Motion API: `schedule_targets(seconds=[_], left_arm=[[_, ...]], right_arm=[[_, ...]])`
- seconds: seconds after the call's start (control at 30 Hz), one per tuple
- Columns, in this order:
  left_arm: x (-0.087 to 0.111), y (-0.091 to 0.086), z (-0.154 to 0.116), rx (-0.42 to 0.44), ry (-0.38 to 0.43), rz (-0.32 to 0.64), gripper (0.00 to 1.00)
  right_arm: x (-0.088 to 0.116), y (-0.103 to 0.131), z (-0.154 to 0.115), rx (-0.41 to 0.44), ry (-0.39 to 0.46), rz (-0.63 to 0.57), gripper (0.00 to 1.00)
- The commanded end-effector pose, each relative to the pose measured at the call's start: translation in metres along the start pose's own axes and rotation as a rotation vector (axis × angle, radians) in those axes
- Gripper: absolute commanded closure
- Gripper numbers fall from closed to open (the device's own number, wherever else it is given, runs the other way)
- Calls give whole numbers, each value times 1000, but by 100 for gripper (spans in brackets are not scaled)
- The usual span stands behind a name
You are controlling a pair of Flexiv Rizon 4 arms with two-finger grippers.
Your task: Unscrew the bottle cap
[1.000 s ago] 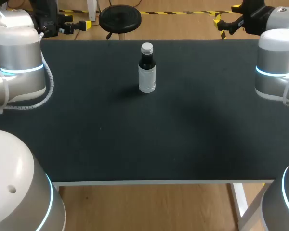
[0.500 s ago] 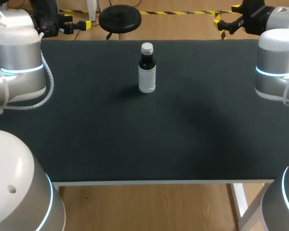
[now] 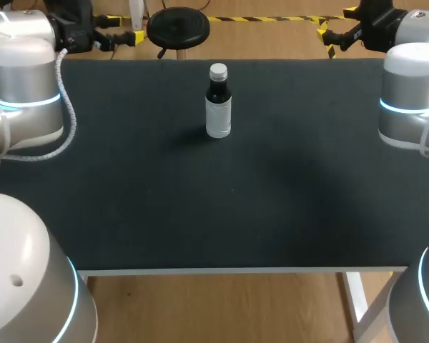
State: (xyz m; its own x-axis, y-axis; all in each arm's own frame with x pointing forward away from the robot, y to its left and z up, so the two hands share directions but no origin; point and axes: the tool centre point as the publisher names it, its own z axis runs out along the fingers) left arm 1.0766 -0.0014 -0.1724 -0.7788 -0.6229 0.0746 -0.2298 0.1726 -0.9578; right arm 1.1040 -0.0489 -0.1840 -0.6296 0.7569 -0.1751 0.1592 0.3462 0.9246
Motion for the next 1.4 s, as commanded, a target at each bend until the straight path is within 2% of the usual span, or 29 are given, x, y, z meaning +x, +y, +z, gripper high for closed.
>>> schedule_targets(seconds=[0.03,0.37,0.53,0.7,1.4], left_arm=[[-1,8,1,87,235,102,0],[17,27,16,173,524,154,0],[21,35,21,182,595,158,0],[26,40,24,177,617,161,0],[27,40,23,179,620,146,0]], right_arm=[[0,-1,0,-2,2,0,0],[0,-1,0,-2,2,0,0],[0,-1,0,-2,2,0,0],[0,-1,0,-2,2,0,0],[0,-1,0,-2,2,0,0]])
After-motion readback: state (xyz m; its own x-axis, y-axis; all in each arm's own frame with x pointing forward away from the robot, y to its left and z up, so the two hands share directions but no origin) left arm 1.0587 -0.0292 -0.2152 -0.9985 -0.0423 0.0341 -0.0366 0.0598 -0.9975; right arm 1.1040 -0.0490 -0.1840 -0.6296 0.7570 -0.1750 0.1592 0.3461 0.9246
